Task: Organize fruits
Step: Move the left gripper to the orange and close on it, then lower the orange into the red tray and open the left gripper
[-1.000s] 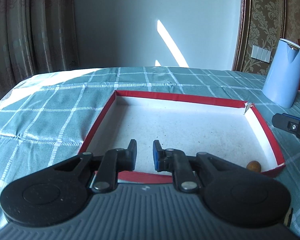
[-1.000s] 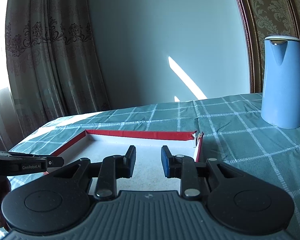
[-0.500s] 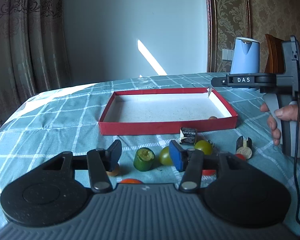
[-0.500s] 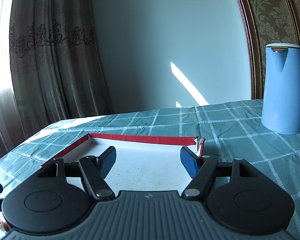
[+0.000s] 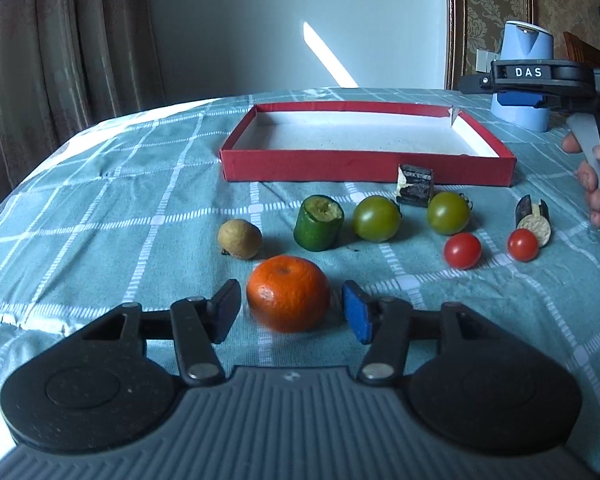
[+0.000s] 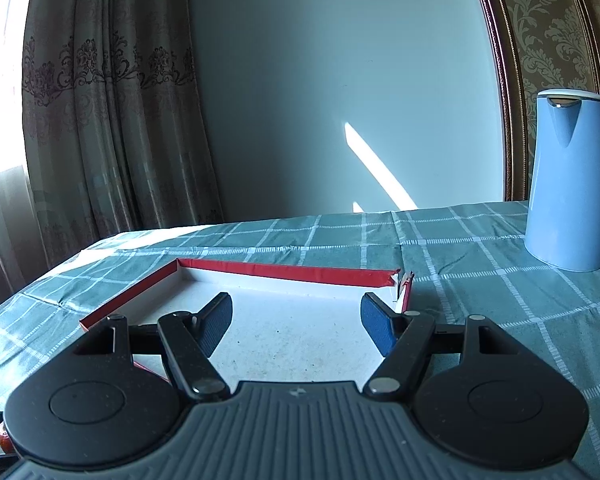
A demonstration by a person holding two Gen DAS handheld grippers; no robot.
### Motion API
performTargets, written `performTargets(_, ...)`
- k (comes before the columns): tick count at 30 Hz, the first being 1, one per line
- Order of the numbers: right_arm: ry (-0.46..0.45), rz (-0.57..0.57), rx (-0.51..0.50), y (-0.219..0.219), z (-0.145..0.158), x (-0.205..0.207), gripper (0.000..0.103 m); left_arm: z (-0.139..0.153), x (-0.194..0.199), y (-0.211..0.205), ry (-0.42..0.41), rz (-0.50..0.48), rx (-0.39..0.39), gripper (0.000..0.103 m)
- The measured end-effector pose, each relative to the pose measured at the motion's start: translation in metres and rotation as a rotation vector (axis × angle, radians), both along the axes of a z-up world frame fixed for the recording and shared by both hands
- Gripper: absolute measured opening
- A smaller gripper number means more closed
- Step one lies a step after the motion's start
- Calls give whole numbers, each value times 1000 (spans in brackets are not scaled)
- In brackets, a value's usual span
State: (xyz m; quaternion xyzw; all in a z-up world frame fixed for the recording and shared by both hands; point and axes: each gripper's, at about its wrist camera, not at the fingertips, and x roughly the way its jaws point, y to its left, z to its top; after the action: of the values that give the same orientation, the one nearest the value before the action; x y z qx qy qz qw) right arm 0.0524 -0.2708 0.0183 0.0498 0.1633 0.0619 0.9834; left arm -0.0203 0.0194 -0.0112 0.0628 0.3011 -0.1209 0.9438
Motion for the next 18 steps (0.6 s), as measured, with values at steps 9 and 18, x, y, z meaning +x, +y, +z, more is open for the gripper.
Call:
performTargets(9,-8,1,-2,1,1,-1,71,26,0,-12,-70,-14,-29,39)
performTargets(18,-3,-15,1,-1,0,0,71,70,95,-43,-105,13,-67,40)
